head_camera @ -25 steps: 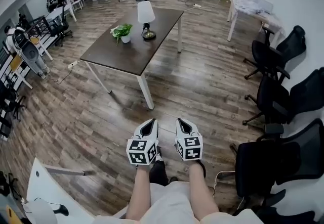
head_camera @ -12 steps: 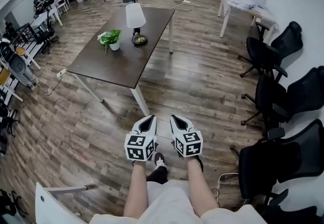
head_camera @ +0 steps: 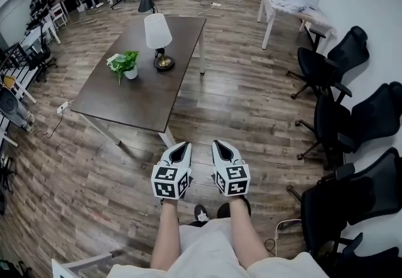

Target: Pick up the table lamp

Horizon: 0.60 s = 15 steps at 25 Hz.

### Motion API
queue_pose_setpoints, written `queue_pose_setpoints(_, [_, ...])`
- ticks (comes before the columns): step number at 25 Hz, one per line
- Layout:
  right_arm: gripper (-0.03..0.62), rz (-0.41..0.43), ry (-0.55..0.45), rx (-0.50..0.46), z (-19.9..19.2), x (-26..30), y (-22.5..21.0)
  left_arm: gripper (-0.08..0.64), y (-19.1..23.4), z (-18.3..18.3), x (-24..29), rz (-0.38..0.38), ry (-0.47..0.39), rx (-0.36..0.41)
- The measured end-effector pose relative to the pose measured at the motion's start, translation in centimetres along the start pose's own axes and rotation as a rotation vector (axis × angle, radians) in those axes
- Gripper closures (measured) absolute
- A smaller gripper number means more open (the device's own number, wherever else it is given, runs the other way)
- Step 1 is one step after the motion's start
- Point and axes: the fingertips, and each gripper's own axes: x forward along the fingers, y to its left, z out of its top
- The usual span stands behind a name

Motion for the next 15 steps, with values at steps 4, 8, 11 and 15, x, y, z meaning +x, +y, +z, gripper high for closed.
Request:
queue_pose_setpoints(4, [0.565, -0.064, 0.002, -0.002, 0.4, 1.4, -2.0, 0.56, 0.7, 0.1, 2.3, -0.025, 0.016, -0.001])
queue_pose_setpoints(8, [0.565, -0.084, 0.025, 0.021, 0.4, 3.0, -3.8, 0.558, 1.6, 0.6, 4.8, -0.041, 0.025, -0.007])
queue_pose_setpoints(11, [0.565, -0.092, 0.039, 0.035, 0.6, 4.5, -5.4, 0.558, 2.0, 0.9, 6.9, -0.057, 0.034, -0.024])
queue_pose_setpoints(15, [0.565, -0.076, 0.047, 0.06, 1.8, 8.9, -7.3, 0.558, 3.0, 1.9, 10.7, -0.069, 0.076, 0.029])
